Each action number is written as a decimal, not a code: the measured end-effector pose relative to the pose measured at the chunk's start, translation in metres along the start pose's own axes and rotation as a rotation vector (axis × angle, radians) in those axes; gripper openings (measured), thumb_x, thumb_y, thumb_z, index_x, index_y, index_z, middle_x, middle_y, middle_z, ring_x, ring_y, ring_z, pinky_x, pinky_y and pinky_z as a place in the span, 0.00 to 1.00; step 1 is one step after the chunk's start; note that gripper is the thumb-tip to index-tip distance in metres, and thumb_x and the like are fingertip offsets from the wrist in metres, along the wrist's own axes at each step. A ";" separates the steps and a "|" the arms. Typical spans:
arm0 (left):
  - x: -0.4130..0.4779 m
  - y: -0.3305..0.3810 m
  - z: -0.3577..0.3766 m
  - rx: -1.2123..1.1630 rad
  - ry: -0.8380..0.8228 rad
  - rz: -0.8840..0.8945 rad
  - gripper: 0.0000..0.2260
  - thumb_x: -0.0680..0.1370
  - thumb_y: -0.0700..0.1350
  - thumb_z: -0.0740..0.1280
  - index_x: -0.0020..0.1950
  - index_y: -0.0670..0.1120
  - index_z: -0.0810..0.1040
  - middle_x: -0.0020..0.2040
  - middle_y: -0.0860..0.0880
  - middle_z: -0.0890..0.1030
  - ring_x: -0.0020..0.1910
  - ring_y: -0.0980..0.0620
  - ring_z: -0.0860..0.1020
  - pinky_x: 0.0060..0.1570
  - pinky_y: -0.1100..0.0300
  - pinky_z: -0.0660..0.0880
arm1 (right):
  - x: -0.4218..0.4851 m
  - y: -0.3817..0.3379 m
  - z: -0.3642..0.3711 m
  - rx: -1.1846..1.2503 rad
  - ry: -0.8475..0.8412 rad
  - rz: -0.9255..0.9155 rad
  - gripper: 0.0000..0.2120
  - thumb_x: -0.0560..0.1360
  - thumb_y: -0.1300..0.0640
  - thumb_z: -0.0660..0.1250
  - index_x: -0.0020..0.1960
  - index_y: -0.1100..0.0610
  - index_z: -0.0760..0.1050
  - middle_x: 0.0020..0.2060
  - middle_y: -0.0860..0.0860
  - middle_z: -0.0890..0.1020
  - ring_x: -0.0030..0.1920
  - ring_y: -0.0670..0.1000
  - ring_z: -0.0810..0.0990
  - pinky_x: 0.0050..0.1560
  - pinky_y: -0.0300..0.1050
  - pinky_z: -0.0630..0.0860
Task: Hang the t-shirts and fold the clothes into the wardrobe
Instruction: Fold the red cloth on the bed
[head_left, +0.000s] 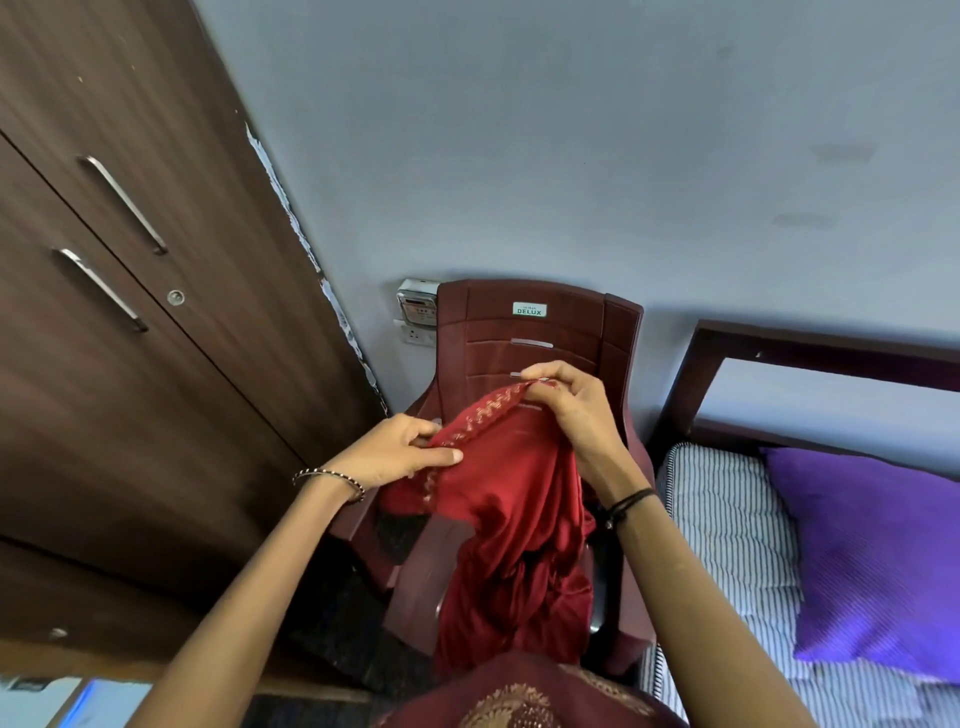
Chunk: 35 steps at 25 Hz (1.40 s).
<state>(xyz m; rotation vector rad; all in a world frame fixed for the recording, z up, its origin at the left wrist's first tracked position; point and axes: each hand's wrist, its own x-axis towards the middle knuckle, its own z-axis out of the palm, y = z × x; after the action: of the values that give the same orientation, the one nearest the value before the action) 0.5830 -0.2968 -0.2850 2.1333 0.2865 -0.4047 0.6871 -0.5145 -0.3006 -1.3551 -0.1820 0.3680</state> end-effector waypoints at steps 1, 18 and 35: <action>0.000 -0.004 0.004 -0.133 0.054 -0.015 0.12 0.73 0.50 0.75 0.53 0.46 0.85 0.44 0.56 0.85 0.38 0.59 0.80 0.45 0.56 0.75 | 0.003 0.001 -0.002 0.024 0.063 0.015 0.11 0.72 0.69 0.71 0.43 0.54 0.84 0.38 0.53 0.84 0.43 0.50 0.78 0.47 0.41 0.73; 0.022 0.047 0.029 -0.566 -0.088 -0.066 0.25 0.76 0.62 0.62 0.37 0.42 0.80 0.31 0.45 0.79 0.27 0.51 0.74 0.31 0.63 0.71 | -0.027 0.025 0.006 -0.070 0.058 -0.101 0.07 0.75 0.62 0.67 0.48 0.55 0.84 0.40 0.52 0.85 0.42 0.49 0.79 0.49 0.47 0.74; 0.025 0.033 0.060 -0.775 0.243 0.015 0.09 0.80 0.46 0.68 0.48 0.45 0.86 0.44 0.47 0.87 0.43 0.56 0.83 0.47 0.65 0.78 | -0.039 0.033 -0.005 -0.115 0.063 0.169 0.23 0.75 0.35 0.72 0.32 0.51 0.73 0.31 0.51 0.70 0.35 0.47 0.66 0.39 0.48 0.61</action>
<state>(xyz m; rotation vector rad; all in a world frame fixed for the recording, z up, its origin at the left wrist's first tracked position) 0.6064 -0.3631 -0.3014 1.4135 0.4757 -0.0033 0.6480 -0.5275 -0.3303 -1.4988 -0.0368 0.4614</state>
